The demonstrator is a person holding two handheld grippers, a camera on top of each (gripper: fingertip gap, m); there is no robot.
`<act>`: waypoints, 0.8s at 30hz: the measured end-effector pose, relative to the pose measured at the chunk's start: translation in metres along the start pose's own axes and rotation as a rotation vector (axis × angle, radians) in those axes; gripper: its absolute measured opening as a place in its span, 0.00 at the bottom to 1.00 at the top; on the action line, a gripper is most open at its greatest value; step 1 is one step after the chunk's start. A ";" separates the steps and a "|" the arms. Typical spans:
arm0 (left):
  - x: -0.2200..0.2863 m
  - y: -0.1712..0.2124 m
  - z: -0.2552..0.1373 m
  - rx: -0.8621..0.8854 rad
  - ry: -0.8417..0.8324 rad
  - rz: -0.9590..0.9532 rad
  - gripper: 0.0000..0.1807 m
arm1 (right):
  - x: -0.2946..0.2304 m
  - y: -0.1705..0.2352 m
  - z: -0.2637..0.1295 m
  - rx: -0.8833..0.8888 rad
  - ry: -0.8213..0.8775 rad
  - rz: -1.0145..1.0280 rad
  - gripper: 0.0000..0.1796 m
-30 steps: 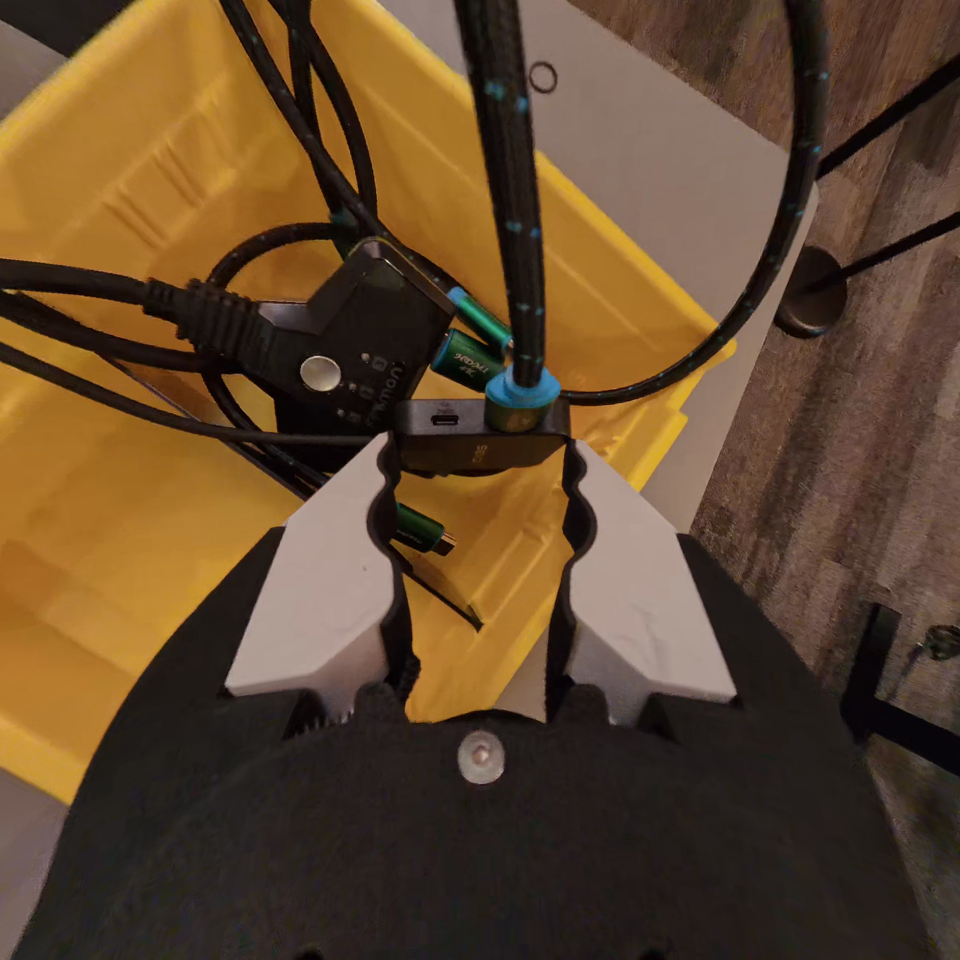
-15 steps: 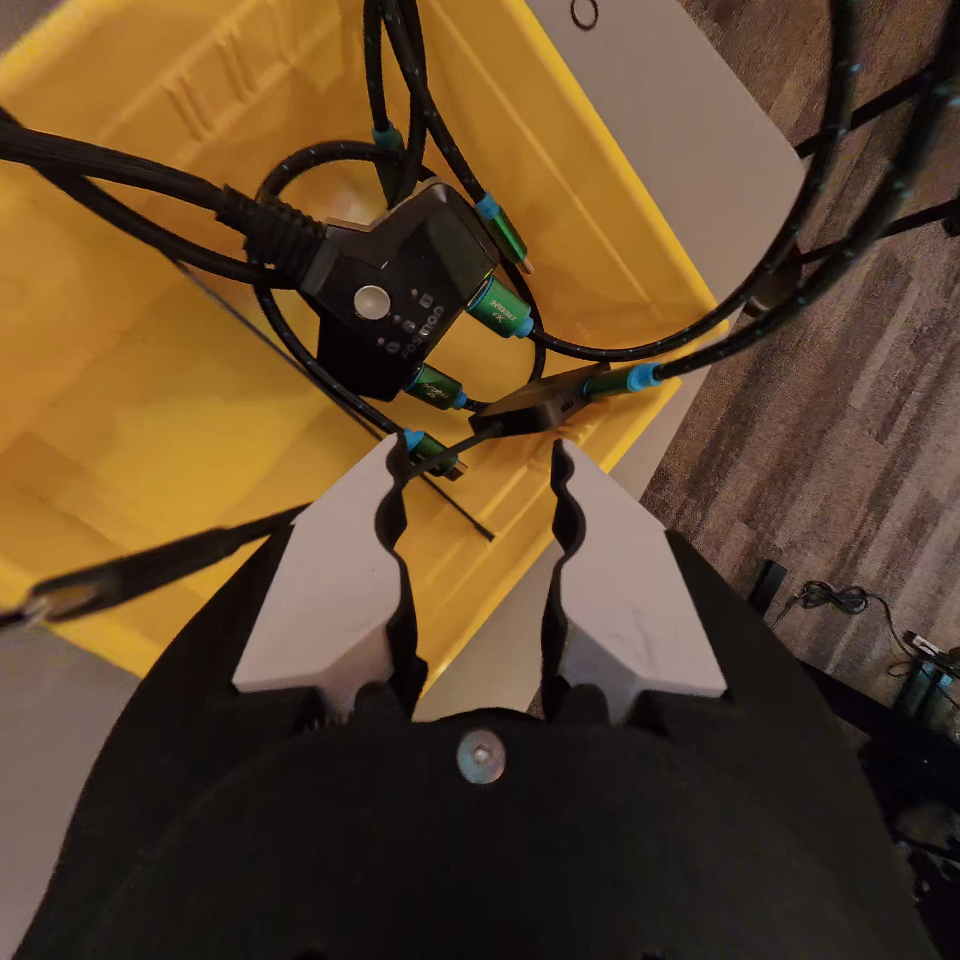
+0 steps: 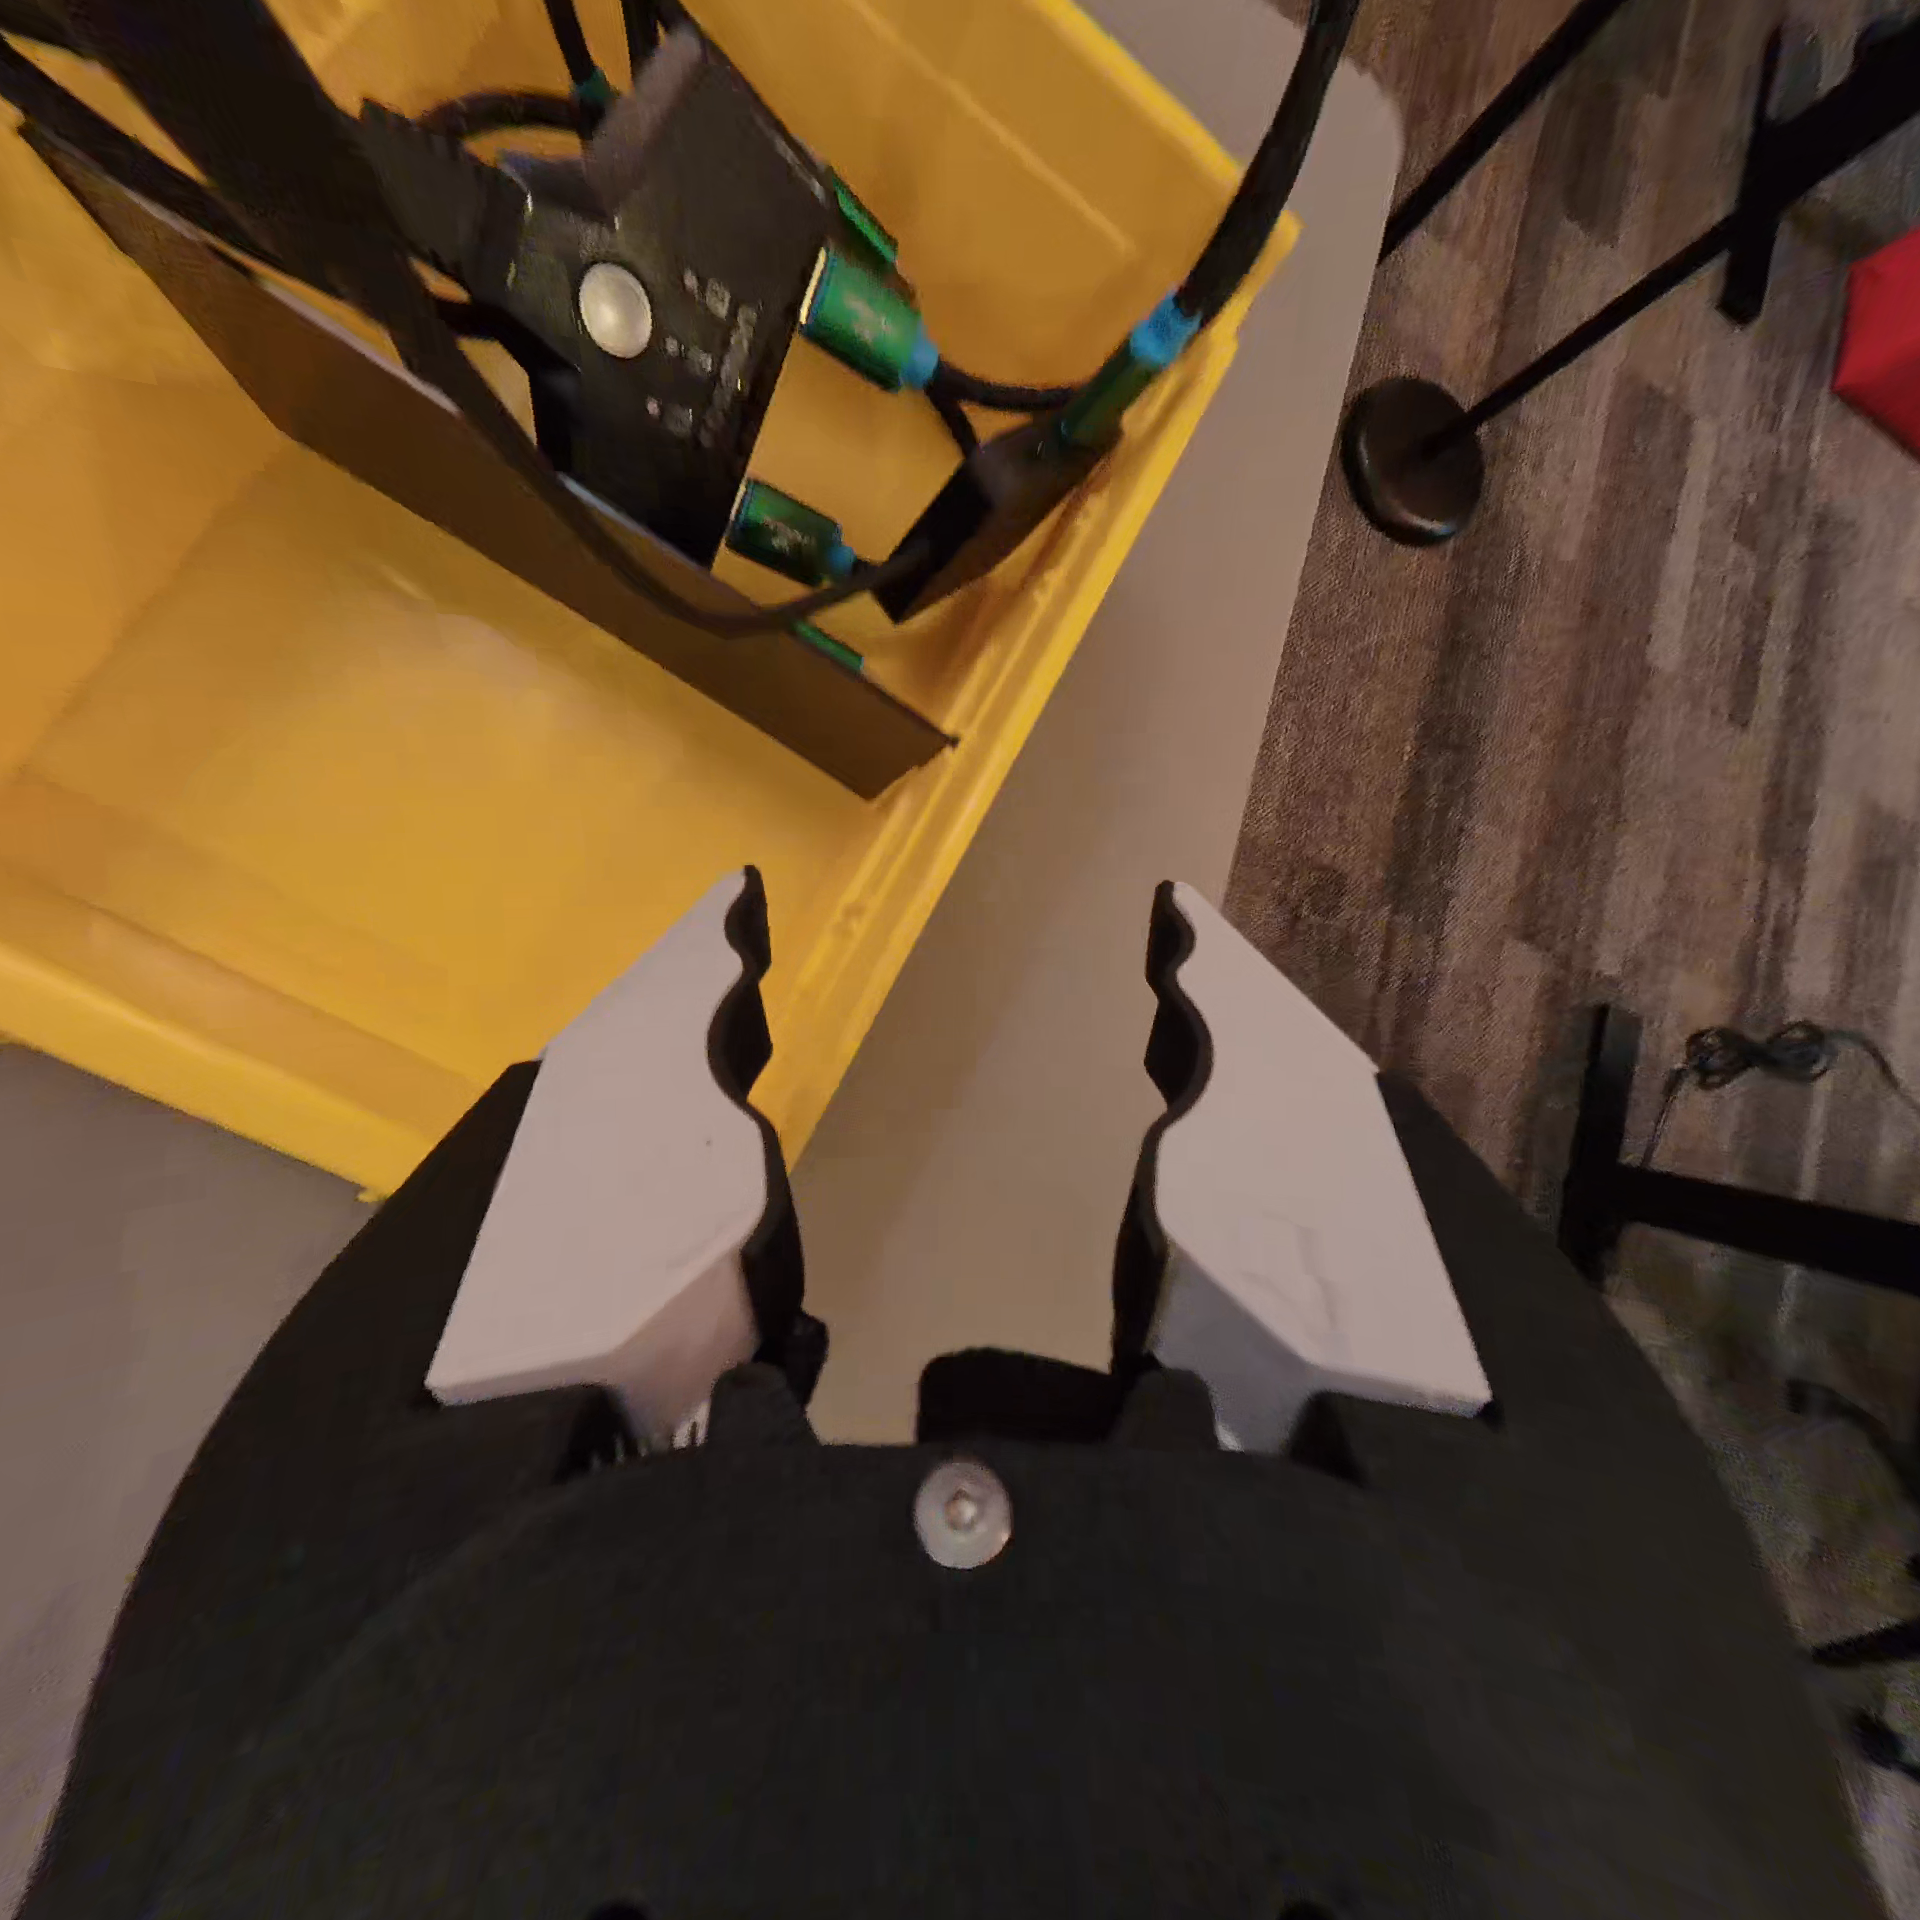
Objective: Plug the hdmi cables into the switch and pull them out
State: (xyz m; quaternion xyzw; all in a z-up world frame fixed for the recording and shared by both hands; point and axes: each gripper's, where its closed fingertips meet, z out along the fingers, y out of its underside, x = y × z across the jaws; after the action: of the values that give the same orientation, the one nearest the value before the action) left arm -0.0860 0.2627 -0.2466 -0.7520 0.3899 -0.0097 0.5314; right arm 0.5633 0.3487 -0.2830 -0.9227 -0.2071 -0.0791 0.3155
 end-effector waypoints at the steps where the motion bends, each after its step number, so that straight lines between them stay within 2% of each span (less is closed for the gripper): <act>1: -0.012 0.004 -0.010 -0.008 -0.037 -0.014 0.24 | -0.003 0.007 0.004 0.000 -0.020 0.019 0.41; 6: -0.085 0.041 -0.072 -0.092 -0.280 -0.132 0.26 | -0.028 0.011 0.011 0.095 -0.185 0.099 0.39; 11: -0.145 0.110 -0.131 -0.245 -0.517 -0.236 0.36 | -0.044 0.018 0.027 0.095 -0.263 0.146 0.42; 14: -0.173 0.156 -0.160 -0.330 -0.623 -0.278 0.40 | -0.057 0.023 0.037 0.067 -0.286 0.129 0.38; 19: -0.194 0.230 -0.177 -0.418 -0.665 -0.434 0.54 | -0.056 0.030 0.047 0.034 -0.229 0.127 0.28; 22: -0.199 0.264 -0.172 -0.435 -0.669 -0.524 0.70 | -0.054 0.032 0.047 0.020 -0.212 0.121 0.26; 24: -0.192 0.286 -0.165 -0.515 -0.630 -0.537 0.71 | -0.054 0.033 0.047 0.005 -0.205 0.112 0.25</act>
State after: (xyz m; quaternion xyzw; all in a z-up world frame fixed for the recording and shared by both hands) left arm -0.4547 0.2094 -0.3290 -0.8993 -0.0078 0.1785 0.3991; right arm 0.5295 0.3358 -0.3529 -0.9353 -0.1864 0.0339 0.2988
